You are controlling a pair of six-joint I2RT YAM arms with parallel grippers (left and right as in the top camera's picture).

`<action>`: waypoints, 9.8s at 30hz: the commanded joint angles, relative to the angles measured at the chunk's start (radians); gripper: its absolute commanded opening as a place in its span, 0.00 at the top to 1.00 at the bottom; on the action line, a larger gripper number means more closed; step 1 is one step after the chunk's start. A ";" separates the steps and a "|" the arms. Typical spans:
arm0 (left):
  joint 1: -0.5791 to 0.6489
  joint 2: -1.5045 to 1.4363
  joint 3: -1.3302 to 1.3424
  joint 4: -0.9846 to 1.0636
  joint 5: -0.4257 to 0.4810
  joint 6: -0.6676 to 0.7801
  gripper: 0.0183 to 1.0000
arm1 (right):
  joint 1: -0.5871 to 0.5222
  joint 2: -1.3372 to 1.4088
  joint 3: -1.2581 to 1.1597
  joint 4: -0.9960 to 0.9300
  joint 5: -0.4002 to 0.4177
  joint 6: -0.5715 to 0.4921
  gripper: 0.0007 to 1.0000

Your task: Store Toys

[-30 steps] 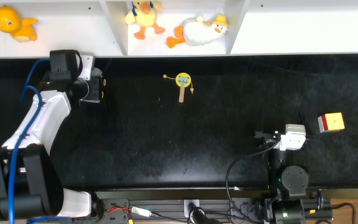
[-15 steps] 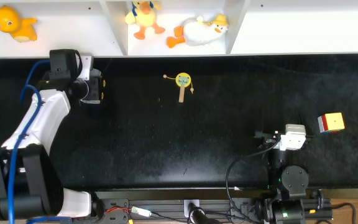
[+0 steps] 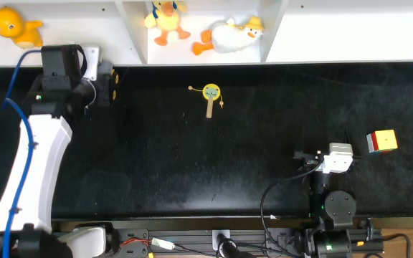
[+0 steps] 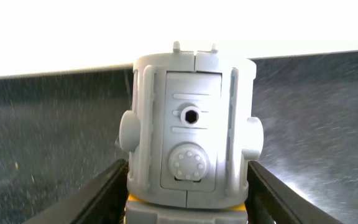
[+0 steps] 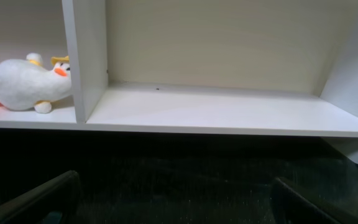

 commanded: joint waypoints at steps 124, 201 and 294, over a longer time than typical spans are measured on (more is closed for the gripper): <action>0.046 -1.421 -1.130 0.636 -0.132 -0.398 0.00 | -0.006 -0.008 -0.012 0.005 0.000 0.007 0.00; 0.046 -1.423 -1.130 0.566 -0.094 -0.384 0.00 | -0.004 0.382 0.457 -0.320 -0.584 0.652 0.00; 0.046 -1.423 -1.130 0.566 -0.094 -0.384 0.00 | 0.550 2.127 1.606 -0.908 -0.143 0.785 0.60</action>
